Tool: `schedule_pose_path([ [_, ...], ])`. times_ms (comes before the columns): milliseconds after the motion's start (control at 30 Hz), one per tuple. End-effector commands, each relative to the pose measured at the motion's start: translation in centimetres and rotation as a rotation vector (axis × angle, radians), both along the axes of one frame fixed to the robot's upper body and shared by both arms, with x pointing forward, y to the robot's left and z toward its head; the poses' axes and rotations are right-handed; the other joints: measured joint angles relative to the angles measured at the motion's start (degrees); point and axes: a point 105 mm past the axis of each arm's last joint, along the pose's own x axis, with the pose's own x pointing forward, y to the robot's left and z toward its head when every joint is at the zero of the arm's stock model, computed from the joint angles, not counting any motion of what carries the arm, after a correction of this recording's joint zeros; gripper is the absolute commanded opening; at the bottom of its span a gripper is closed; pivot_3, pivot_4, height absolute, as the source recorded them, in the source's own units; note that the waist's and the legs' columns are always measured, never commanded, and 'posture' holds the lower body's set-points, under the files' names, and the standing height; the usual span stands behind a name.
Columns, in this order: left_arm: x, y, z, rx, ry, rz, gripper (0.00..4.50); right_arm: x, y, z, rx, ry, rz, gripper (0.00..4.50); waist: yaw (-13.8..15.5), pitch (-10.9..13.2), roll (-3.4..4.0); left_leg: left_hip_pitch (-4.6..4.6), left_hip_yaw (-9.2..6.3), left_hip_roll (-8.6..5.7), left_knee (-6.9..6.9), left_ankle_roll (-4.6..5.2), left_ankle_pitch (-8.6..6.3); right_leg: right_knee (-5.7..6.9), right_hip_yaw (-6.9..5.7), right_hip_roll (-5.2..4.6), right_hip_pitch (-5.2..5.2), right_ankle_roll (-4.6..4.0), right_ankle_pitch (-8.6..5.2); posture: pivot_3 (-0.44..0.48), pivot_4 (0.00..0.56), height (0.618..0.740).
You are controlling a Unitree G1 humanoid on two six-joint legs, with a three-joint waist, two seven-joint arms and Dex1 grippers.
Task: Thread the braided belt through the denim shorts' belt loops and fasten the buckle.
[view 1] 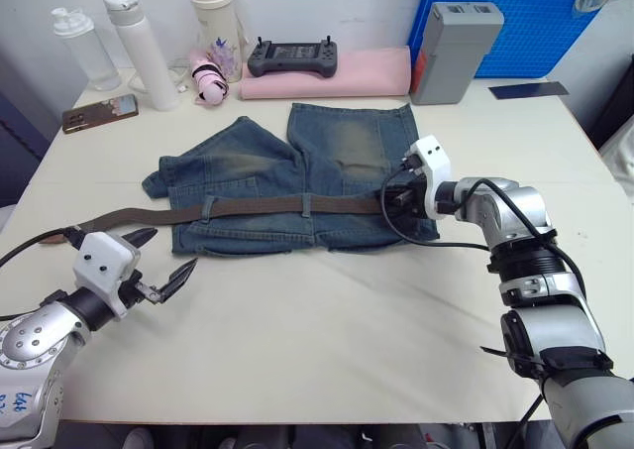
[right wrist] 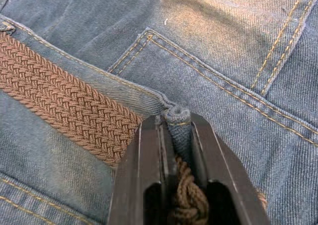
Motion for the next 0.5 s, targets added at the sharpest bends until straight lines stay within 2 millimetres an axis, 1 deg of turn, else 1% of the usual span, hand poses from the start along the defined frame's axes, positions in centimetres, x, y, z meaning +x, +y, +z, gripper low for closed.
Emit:
schedule_pose_path([
  [33, 1.2, 0.9, 2.2, -0.055, -0.021, -0.023, 4.50, -0.2, 0.2, 1.0, 0.016, -0.041, 0.015, 0.02, 0.0, 0.0, 0.00, 0.00, 0.00, 0.01, 0.01, 0.00, 0.00, 0.01, 0.00, 0.01, -0.01, 0.00, 0.00, 0.000, 0.150, 0.739],
  [100, 2.6, 2.2, 3.2, -0.175, 0.013, -0.015, 4.50, -0.4, 0.2, 1.0, 0.022, -0.045, 0.013, 0.02, -0.1, 0.0, 0.00, 0.01, 0.01, 0.00, 0.01, 0.00, 0.00, 0.05, 0.01, 0.02, -0.02, 0.00, 0.00, 0.000, 0.150, 0.739],
  [200, 4.4, 3.4, 3.5, -0.264, 0.101, -0.027, 4.50, -0.5, 0.3, 0.8, 0.022, -0.050, 0.013, 0.02, -0.3, 0.0, 0.00, 0.04, 0.03, -0.01, 0.00, 0.00, 0.00, 0.09, 0.03, 0.03, -0.04, 0.00, 0.00, 0.000, 0.150, 0.739],
  [267, 5.1, 3.7, 3.2, -0.299, 0.173, -0.052, 4.50, -0.6, 0.4, 0.7, 0.020, -0.053, 0.014, 0.02, -0.7, 0.0, 0.00, 0.07, 0.04, -0.02, -0.04, 0.00, 0.00, 0.13, 0.03, 0.04, -0.05, 0.00, 0.00, 0.000, 0.150, 0.739],
  [367, 6.8, 4.5, 3.2, -0.459, 0.256, -0.066, 4.50, -0.8, 0.8, 0.6, 0.021, -0.061, 0.021, 0.02, -1.0, 0.0, 0.00, 0.08, 0.00, -0.05, -0.09, 0.02, -0.01, 0.20, 0.04, 0.02, -0.06, 0.00, 0.00, 0.000, 0.150, 0.739],
  [433, 7.9, 4.4, 3.7, -0.577, 0.295, -0.099, 4.50, -1.0, 1.0, 0.5, 0.020, -0.065, 0.027, 0.02, -1.3, 0.0, -0.03, 0.06, -0.05, -0.07, -0.03, 0.02, -0.01, 0.25, 0.02, 0.04, -0.07, 0.00, 0.00, 0.000, 0.150, 0.739],
  [500, 8.9, 4.4, 3.9, -0.632, 0.320, -0.107, 4.50, -1.2, 1.1, 0.5, 0.022, -0.066, 0.029, 0.02, -1.5, 0.0, -0.05, 0.07, -0.03, -0.08, -0.01, 0.02, -0.01, 0.29, 0.03, 0.03, -0.07, 0.00, 0.00, 0.000, 0.150, 0.739],
])
